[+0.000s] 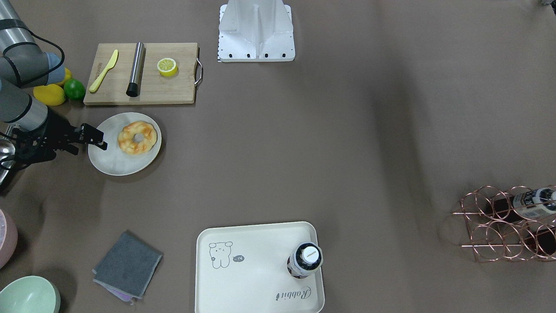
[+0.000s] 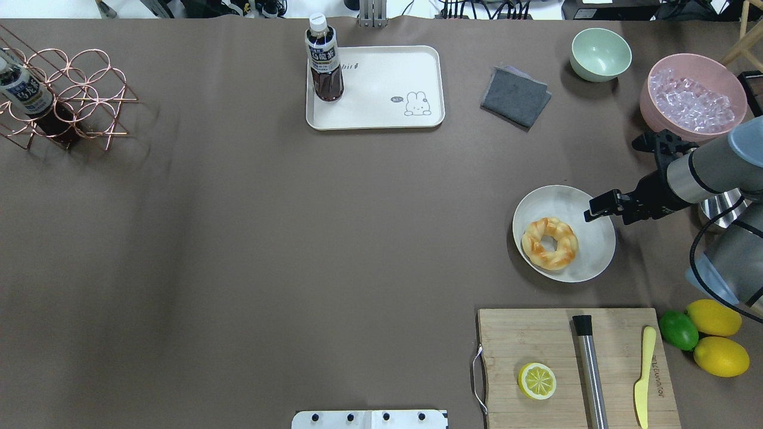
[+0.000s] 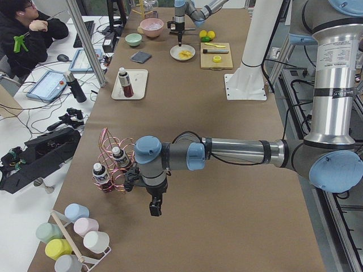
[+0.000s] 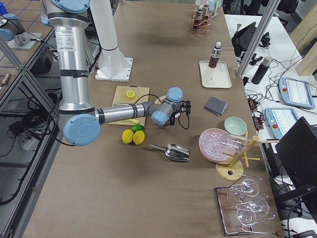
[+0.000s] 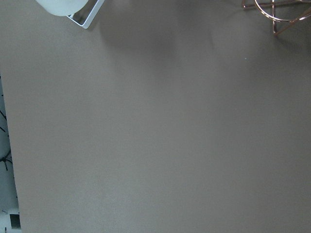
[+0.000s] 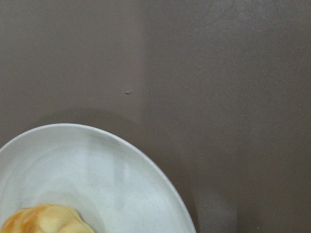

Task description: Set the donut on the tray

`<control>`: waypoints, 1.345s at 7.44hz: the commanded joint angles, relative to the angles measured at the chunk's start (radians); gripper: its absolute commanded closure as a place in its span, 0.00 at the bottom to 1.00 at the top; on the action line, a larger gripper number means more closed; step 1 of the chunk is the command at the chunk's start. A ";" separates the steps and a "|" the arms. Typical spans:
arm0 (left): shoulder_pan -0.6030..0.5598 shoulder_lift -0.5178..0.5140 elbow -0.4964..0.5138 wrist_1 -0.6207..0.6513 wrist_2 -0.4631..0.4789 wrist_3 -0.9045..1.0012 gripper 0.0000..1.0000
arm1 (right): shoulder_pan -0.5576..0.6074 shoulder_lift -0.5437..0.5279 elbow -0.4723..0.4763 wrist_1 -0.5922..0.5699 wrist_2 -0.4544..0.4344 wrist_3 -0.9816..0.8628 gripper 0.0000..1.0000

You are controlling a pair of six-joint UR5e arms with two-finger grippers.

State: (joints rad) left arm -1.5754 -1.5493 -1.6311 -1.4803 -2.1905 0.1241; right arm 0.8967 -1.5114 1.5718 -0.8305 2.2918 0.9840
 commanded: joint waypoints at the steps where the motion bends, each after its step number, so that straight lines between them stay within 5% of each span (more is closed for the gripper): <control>1: 0.000 0.000 0.001 0.000 0.000 0.000 0.02 | -0.005 0.000 -0.001 0.002 -0.003 0.010 0.01; 3: 0.000 0.002 -0.001 0.000 0.000 0.000 0.02 | -0.007 0.000 -0.001 0.002 -0.002 0.010 0.03; 5: 0.002 -0.003 0.002 0.003 0.000 -0.001 0.02 | -0.015 0.000 0.001 0.002 -0.014 0.045 0.42; 7: 0.002 -0.003 0.002 0.003 0.002 0.000 0.02 | -0.028 0.000 -0.001 0.002 -0.031 0.045 0.46; 10: 0.002 -0.003 0.002 0.005 0.000 -0.001 0.02 | -0.027 -0.006 0.011 0.002 -0.028 0.044 0.90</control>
State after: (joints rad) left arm -1.5739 -1.5523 -1.6292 -1.4760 -2.1902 0.1242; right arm 0.8696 -1.5113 1.5730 -0.8284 2.2629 1.0291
